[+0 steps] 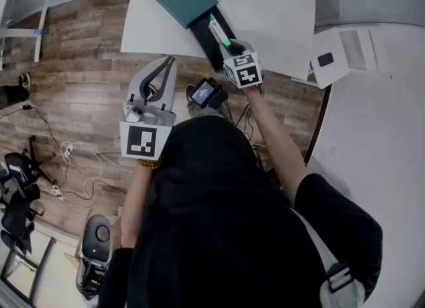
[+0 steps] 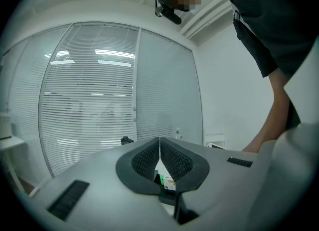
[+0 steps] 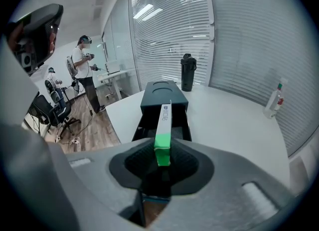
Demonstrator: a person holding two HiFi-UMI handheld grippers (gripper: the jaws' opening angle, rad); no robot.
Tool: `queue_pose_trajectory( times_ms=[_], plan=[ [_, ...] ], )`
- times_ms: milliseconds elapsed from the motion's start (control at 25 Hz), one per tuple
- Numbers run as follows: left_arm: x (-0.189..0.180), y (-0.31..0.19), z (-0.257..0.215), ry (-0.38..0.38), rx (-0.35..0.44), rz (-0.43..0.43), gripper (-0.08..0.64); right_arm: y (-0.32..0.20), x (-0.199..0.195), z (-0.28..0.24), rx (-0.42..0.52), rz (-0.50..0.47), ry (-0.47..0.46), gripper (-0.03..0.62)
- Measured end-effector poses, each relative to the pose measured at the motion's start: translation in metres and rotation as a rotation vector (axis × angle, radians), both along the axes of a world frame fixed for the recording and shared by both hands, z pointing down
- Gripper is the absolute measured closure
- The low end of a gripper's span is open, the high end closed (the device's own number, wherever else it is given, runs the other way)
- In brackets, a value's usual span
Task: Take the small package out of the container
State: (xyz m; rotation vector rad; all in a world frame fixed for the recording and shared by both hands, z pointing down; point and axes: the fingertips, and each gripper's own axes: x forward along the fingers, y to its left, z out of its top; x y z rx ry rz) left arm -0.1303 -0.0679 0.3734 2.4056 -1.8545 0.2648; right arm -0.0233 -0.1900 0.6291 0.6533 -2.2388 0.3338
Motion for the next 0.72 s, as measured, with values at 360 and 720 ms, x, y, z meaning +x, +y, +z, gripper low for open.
queue_pose_trajectory(
  times_ms=[360, 720],
  plan=[
    [0.014, -0.005, -0.005, 0.006, 0.02, 0.049, 0.557, 0.006, 0.01, -0.014, 0.013, 0.029, -0.02, 0.505],
    [0.026, -0.009, -0.009, -0.003, 0.029, 0.086, 0.557, 0.01, 0.02, -0.023, 0.015, 0.059, -0.046, 0.505]
  ],
)
